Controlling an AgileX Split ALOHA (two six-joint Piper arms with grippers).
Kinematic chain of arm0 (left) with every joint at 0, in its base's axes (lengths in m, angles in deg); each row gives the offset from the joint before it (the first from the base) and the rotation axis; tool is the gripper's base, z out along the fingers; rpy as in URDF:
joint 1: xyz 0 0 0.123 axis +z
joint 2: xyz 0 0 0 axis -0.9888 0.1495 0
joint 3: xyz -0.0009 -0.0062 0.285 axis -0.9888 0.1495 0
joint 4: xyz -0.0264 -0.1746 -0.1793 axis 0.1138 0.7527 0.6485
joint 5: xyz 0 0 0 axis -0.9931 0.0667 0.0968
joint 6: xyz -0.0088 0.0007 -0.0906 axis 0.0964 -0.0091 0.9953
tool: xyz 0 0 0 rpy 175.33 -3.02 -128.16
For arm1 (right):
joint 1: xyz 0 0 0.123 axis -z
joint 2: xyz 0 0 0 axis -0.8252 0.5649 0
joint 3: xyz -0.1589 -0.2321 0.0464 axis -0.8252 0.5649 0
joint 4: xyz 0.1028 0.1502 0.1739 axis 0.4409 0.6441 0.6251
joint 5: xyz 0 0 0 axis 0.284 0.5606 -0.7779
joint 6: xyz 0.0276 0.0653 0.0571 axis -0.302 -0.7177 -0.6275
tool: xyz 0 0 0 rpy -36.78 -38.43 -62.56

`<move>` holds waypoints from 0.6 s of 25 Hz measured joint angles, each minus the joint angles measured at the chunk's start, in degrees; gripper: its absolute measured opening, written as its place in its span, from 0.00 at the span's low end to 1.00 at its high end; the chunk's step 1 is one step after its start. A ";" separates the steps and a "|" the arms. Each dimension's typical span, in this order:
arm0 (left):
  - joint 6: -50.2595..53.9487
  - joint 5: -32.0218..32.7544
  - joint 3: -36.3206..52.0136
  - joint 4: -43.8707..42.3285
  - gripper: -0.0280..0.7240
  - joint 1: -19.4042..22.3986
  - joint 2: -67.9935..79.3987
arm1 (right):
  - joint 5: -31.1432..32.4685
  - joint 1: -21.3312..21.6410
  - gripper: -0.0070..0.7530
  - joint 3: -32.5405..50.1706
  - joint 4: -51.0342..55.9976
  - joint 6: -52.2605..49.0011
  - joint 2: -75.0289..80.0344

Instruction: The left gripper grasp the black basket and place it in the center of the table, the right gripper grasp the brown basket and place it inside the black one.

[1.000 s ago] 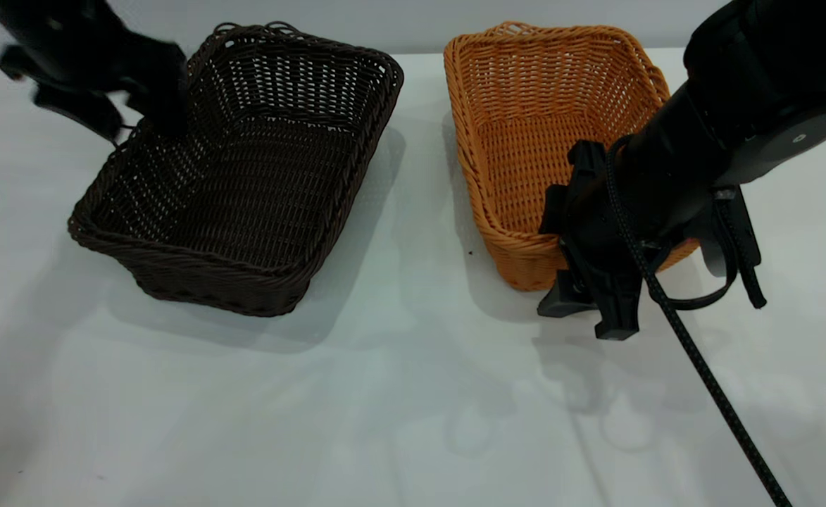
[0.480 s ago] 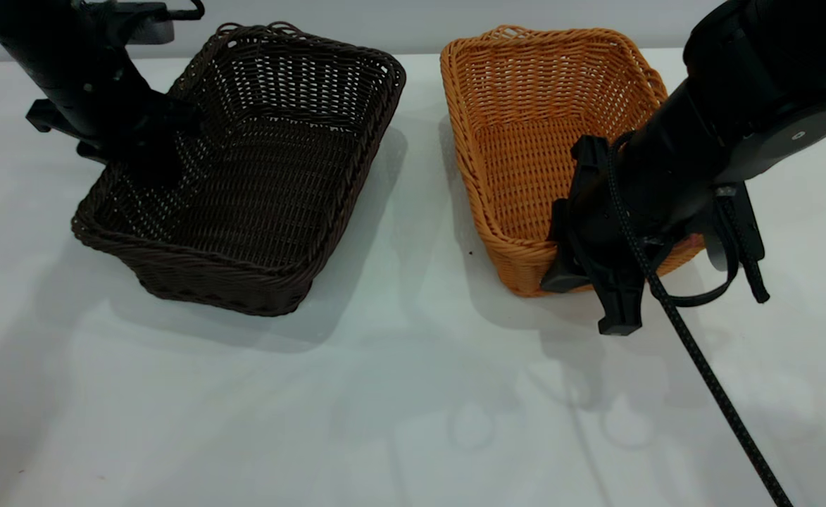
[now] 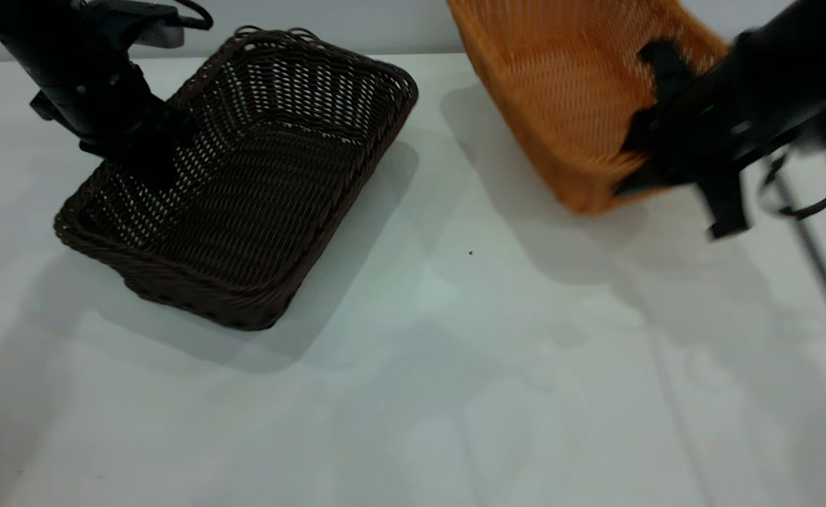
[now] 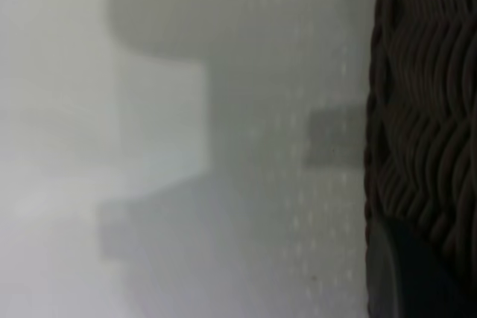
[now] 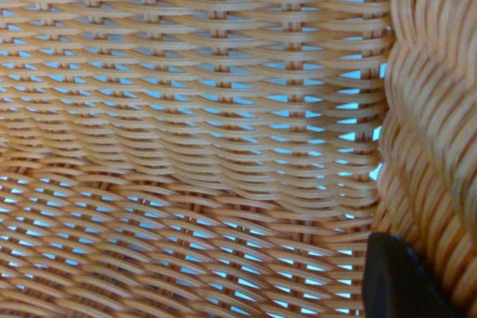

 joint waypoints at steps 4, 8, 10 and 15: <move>-12.92 -0.28 0.00 0.40 0.13 -1.24 0.00 | 15.57 8.93 0.10 0.00 -5.47 6.99 -0.70; -28.62 -0.79 -0.05 1.01 0.13 -4.79 0.05 | 29.97 17.17 0.10 0.00 -12.83 10.43 -0.70; -35.76 -1.05 -0.05 1.57 0.13 -6.83 0.05 | 36.32 20.58 0.10 0.00 -16.42 11.06 -0.70; -48.98 -2.97 -0.05 2.54 0.13 -12.90 0.05 | 44.39 25.06 0.10 0.00 -20.27 12.33 -1.13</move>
